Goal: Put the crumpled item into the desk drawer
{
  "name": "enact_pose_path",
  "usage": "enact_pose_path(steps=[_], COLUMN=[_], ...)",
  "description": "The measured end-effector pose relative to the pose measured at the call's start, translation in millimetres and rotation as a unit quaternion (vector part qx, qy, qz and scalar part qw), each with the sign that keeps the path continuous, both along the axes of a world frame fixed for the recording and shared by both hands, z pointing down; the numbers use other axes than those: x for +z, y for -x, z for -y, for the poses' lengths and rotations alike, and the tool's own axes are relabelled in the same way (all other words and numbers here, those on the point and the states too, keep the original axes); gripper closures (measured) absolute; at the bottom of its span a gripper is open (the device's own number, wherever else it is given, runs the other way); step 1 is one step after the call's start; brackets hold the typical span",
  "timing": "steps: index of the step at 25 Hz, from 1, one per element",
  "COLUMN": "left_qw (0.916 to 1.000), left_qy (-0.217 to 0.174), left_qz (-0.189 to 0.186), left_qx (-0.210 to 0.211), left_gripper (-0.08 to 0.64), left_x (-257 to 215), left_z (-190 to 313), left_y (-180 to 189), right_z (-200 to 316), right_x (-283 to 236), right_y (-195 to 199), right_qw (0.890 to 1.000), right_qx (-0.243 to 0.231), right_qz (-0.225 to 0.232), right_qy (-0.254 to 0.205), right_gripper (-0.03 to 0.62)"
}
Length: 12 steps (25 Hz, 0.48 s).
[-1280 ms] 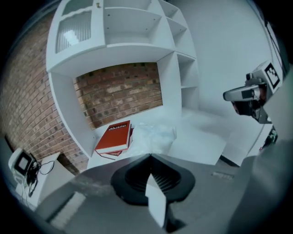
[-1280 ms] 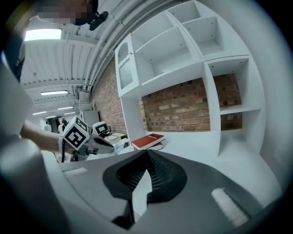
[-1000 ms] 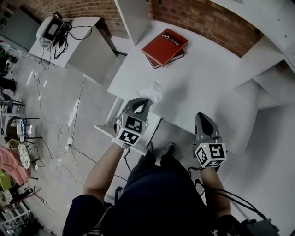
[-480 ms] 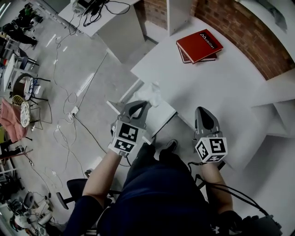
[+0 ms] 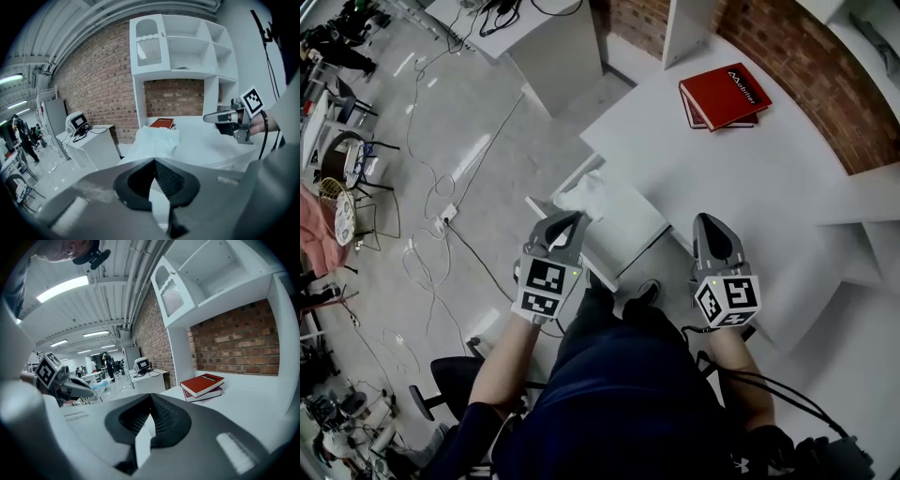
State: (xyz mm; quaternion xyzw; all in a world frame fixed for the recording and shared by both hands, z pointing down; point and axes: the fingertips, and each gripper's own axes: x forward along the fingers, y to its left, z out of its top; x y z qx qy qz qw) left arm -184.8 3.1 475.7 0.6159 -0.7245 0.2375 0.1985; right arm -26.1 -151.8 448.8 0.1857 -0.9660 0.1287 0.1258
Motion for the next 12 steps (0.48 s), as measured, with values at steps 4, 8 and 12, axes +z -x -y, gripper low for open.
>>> enact_pose_path(steps=[4, 8, 12], left_qw=[0.9997, 0.9979, 0.9933], left_qy=[0.017, 0.049, 0.086], left_qz=[-0.008, -0.025, -0.024], left_qx=[0.014, 0.033, 0.073], left_gripper=[0.558, 0.558, 0.557], left_x=[19.6, 60.1, 96.8], left_z=[-6.3, -7.5, 0.8], left_y=[23.2, 41.8, 57.7], right_z=[-11.9, -19.2, -24.2], right_x=[-2.9, -2.7, -4.6], right_y=[12.5, 12.9, 5.7], right_qw=[1.000, 0.999, 0.996], right_qx=[0.014, 0.042, 0.081], right_qz=[-0.009, -0.024, -0.040], right_qy=[-0.005, -0.007, -0.008], right_gripper=[0.590, 0.590, 0.589])
